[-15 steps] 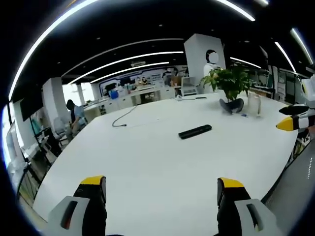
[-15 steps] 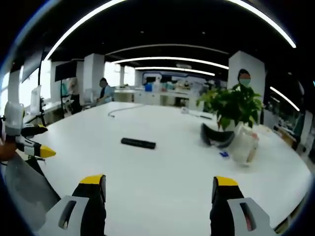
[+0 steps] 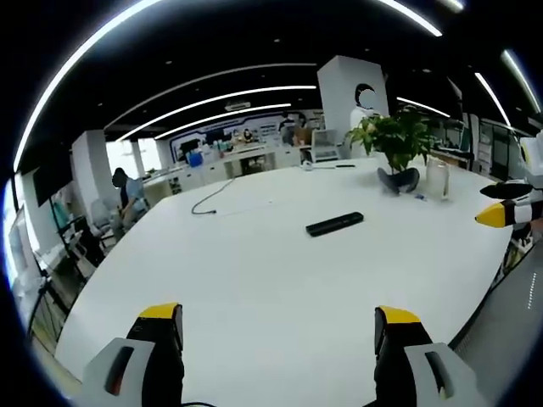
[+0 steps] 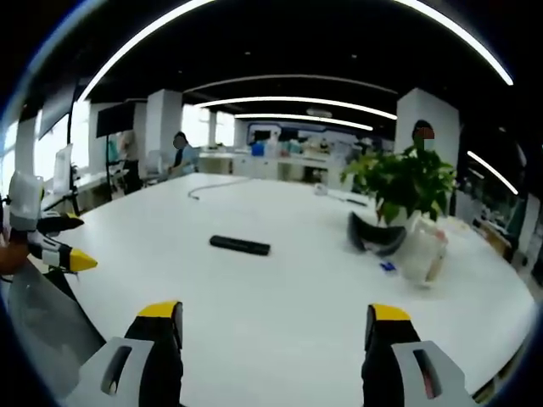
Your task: Press the specified remote control buttons in sequence, fully releasing each button before pressing the next.
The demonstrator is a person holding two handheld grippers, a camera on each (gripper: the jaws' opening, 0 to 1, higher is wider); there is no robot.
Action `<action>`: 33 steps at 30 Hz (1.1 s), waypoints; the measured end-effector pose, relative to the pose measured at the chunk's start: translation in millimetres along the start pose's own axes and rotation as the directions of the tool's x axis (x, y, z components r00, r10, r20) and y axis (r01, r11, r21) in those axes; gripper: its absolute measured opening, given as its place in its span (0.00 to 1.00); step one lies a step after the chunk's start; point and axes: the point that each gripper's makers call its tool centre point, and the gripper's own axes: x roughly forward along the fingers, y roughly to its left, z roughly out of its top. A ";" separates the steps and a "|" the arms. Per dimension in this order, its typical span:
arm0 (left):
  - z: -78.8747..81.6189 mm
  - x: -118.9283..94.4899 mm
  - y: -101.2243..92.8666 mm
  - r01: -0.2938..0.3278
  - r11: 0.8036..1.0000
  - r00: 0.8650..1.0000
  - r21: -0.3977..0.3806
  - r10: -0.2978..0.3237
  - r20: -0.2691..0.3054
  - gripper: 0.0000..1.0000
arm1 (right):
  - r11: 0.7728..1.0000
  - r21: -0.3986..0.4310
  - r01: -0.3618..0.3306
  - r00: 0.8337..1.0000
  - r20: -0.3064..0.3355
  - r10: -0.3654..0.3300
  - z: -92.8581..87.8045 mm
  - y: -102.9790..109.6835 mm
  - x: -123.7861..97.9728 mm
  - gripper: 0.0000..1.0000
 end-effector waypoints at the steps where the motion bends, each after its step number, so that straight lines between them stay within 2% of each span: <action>1: -0.1 0.0 0.0 0.000 1.000 1.000 -0.001 0.000 -0.001 0.97 | 1.000 0.001 0.001 1.000 0.000 -0.001 -0.1 -0.4 0.0 0.88; 12: -3.0 1.0 -1.8 0.012 1.000 1.000 -0.004 -0.012 -0.022 0.97 | 1.000 0.005 0.014 1.000 -0.005 -0.014 -1.0 -2.8 -0.3 0.88; 16: -0.5 -0.1 4.6 -0.018 1.000 1.000 -0.001 0.018 -0.008 0.97 | 1.000 0.015 0.014 1.000 0.000 -0.014 0.0 -3.7 -0.9 0.88; 19: -2.8 0.9 6.6 -0.022 1.000 0.999 -0.016 0.022 -0.024 0.97 | 1.000 0.014 0.017 1.000 -0.001 -0.017 -0.1 -4.2 -0.9 0.87; 33: 2.1 -0.3 5.6 -0.005 0.999 1.000 -0.046 0.005 -0.006 0.96 | 1.000 0.018 0.015 1.000 0.005 -0.015 0.6 -4.5 -1.1 0.87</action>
